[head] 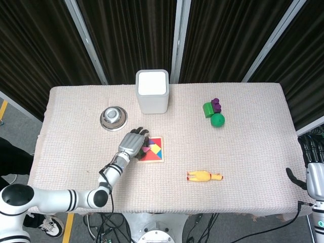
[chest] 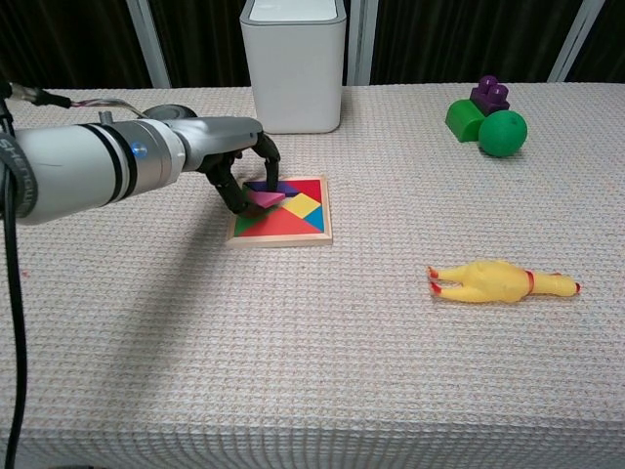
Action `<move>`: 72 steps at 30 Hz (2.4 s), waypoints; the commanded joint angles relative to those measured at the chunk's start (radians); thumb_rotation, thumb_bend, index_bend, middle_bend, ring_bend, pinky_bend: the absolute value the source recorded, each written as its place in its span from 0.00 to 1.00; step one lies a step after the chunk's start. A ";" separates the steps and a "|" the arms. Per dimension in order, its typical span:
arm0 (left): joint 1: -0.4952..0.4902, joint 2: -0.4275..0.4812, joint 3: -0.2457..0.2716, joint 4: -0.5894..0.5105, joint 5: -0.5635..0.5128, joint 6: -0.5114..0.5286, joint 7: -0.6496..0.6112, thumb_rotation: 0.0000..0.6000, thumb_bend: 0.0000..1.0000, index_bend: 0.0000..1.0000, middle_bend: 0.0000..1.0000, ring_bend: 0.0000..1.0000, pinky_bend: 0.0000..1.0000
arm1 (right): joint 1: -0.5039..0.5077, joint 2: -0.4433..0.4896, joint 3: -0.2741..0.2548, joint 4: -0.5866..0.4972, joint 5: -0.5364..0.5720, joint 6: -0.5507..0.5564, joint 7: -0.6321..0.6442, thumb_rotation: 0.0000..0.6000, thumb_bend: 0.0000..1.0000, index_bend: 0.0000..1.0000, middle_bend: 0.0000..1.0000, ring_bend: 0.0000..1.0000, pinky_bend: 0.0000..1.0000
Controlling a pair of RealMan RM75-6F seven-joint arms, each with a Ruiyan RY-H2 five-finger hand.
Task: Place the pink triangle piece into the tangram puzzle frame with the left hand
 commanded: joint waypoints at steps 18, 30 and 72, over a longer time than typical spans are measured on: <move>-0.052 -0.089 -0.021 0.053 -0.106 0.097 0.069 1.00 0.36 0.51 0.13 0.00 0.14 | -0.009 0.001 0.004 0.017 0.007 0.002 0.018 1.00 0.18 0.00 0.00 0.00 0.00; -0.049 -0.108 -0.038 0.063 -0.111 0.125 0.064 1.00 0.36 0.51 0.14 0.00 0.14 | -0.009 0.000 0.004 0.020 0.007 -0.002 0.022 1.00 0.18 0.00 0.00 0.00 0.00; -0.032 -0.116 -0.052 0.080 -0.048 0.092 0.011 1.00 0.35 0.25 0.14 0.00 0.14 | -0.013 0.003 0.007 0.021 0.008 -0.004 0.031 1.00 0.18 0.00 0.00 0.00 0.00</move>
